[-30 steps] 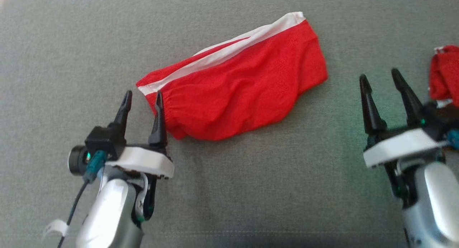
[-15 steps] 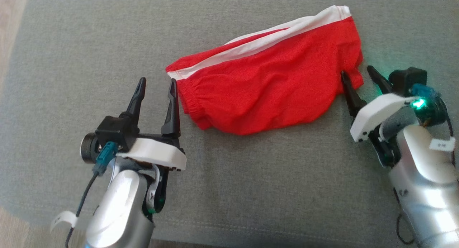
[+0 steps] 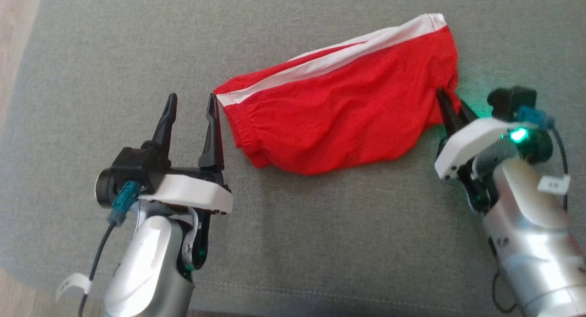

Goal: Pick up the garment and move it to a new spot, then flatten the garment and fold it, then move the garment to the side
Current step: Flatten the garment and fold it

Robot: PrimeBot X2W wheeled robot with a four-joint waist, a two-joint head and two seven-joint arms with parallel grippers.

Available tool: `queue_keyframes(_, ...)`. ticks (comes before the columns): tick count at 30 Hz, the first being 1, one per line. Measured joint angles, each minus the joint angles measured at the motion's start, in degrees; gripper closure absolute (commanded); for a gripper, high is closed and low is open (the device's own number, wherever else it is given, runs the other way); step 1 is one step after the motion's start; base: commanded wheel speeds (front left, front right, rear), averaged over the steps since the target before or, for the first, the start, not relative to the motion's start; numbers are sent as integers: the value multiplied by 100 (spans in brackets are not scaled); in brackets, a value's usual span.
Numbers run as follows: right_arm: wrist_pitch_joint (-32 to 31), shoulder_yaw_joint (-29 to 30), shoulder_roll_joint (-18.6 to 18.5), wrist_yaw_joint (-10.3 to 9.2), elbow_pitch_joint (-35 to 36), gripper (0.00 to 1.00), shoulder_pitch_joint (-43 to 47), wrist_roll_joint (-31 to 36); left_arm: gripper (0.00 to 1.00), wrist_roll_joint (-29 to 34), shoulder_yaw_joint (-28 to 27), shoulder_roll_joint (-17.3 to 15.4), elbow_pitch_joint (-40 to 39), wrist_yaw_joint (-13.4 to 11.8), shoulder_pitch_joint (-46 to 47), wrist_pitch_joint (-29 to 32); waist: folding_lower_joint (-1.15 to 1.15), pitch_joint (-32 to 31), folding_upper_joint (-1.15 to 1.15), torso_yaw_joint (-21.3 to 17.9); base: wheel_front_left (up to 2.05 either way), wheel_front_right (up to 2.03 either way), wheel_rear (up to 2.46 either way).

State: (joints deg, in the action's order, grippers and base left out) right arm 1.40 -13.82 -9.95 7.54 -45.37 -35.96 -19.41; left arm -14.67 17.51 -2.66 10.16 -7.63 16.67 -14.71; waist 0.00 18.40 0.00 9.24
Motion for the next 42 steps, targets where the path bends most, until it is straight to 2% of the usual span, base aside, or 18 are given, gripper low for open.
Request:
queue_keyframes(10, 575, 503, 266, 0, 724, 100, 1350, -145, 0, 99, -215, 9, -86, 1, -367, 0, 0, -225, 0, -442, 0, 0, 0)
queue_keyframes(18, 499, 1066, 492, 0, 1514, 100, 2390, -136, 0, 158, -355, -46, -100, 18, -501, 0, 0, -358, 0, -874, 0, 0, 0)
queue_keyframes(26, 147, 1246, 580, 0, 2234, 100, 2519, 70, 0, 200, -345, -55, -71, 58, -502, 0, 0, -421, 0, -974, 0, 0, 0)
queue_keyframes(30, -227, 879, 589, 0, 2978, 100, 2450, 191, 0, 199, -332, -55, -22, 64, -506, 0, 0, -554, 0, -908, 0, 0, 0)
queue_keyframes(34, -598, 80, 602, 0, 3407, 100, 2093, 129, 0, 199, -310, -54, 40, 69, -595, 0, 0, -659, 0, -818, 0, 0, 0)
queue_keyframes(35, -598, 80, 602, 0, 3407, 100, 2093, 129, 0, 199, -310, -54, 40, 69, -595, 0, 0, -659, 0, -818, 0, 0, 0)
queue_keyframes(36, -743, -339, 604, 0, 3487, 100, 1833, 49, 0, 199, -277, -53, 67, 109, -636, 0, 0, -694, 0, -734, 0, 0, 0)
queue_keyframes(38, -803, -742, 605, 0, 3500, 100, 1633, -152, 0, 193, -229, -51, 71, 109, -641, 0, 0, -719, 0, -632, 0, 0, 0)
queue_keyframes(39, -803, -742, 605, 0, 3500, 100, 1633, -152, 0, 193, -229, -51, 71, 109, -641, 0, 0, -719, 0, -632, 0, 0, 0)
queue_keyframes(42, -832, -1324, 605, 0, 3351, 100, 1517, -456, 0, 172, -158, -43, 74, 109, -644, 0, 0, -737, 0, -456, 0, 0, 0)
